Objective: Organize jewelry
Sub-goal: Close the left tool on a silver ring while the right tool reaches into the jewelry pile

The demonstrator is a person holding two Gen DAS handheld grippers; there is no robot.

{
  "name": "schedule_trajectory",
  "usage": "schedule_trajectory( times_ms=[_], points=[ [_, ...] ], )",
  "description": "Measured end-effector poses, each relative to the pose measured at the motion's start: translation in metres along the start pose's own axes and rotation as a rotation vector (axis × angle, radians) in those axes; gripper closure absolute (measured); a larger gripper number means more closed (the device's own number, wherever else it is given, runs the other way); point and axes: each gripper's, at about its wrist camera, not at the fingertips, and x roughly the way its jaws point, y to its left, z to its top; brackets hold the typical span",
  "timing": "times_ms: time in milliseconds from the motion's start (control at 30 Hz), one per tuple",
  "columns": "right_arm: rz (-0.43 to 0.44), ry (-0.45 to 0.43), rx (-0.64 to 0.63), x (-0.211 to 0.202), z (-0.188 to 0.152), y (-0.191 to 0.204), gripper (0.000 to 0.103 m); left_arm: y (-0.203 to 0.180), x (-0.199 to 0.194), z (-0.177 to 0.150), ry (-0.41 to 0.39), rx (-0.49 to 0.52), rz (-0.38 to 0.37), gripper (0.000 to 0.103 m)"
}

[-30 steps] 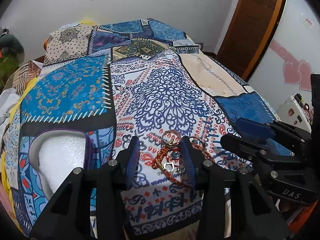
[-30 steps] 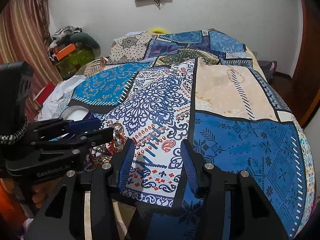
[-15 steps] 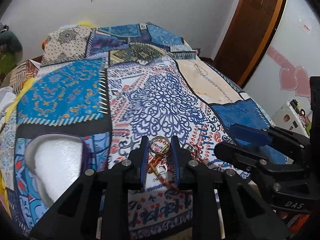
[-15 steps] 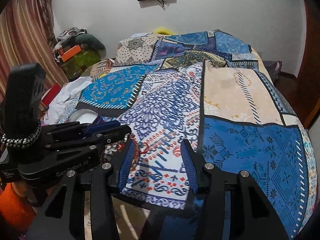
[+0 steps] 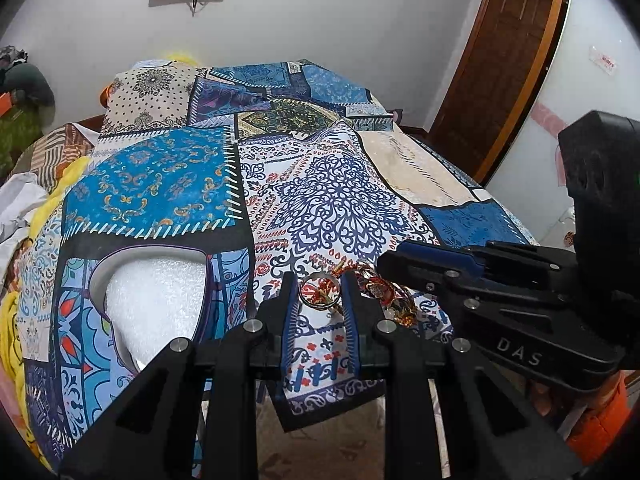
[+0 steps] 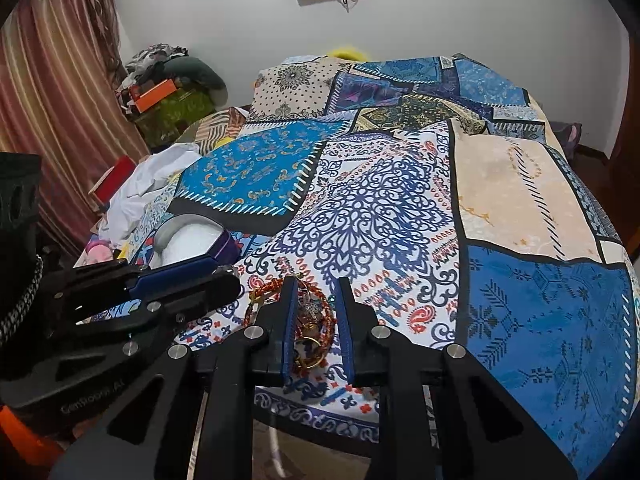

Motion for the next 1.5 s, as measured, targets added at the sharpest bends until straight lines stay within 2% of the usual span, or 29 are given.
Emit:
schedule_trajectory(
  times_ms=[200,467,533,633,1133,1367,1500],
  points=[
    [0.010,-0.012,-0.004,-0.007,0.003,0.003,0.086,-0.003,-0.002,-0.002,-0.007,0.004,-0.010,0.082],
    [-0.002,0.022,-0.007,0.011,0.003,0.006,0.087,-0.002,-0.003,-0.006,-0.008,0.002,0.001,0.082],
    [0.001,0.022,0.002,0.012,0.003,0.004,0.094,0.000,-0.004,-0.006,-0.008,-0.003,0.003,0.082],
    [-0.006,0.019,0.003,0.012,0.004,0.002,0.098,0.001,-0.003,-0.005,-0.009,-0.008,0.004,0.082],
    [-0.017,-0.060,0.027,-0.023,0.008,-0.002,0.099,-0.003,-0.025,-0.007,-0.051,-0.012,0.010,0.082],
    [-0.012,0.060,0.015,-0.011,-0.006,0.000,0.099,-0.002,-0.032,-0.010,-0.054,-0.017,0.011,0.082],
    [0.005,0.079,0.001,-0.012,-0.014,0.005,0.098,0.001,-0.033,-0.012,-0.051,-0.024,0.013,0.082]
  ],
)
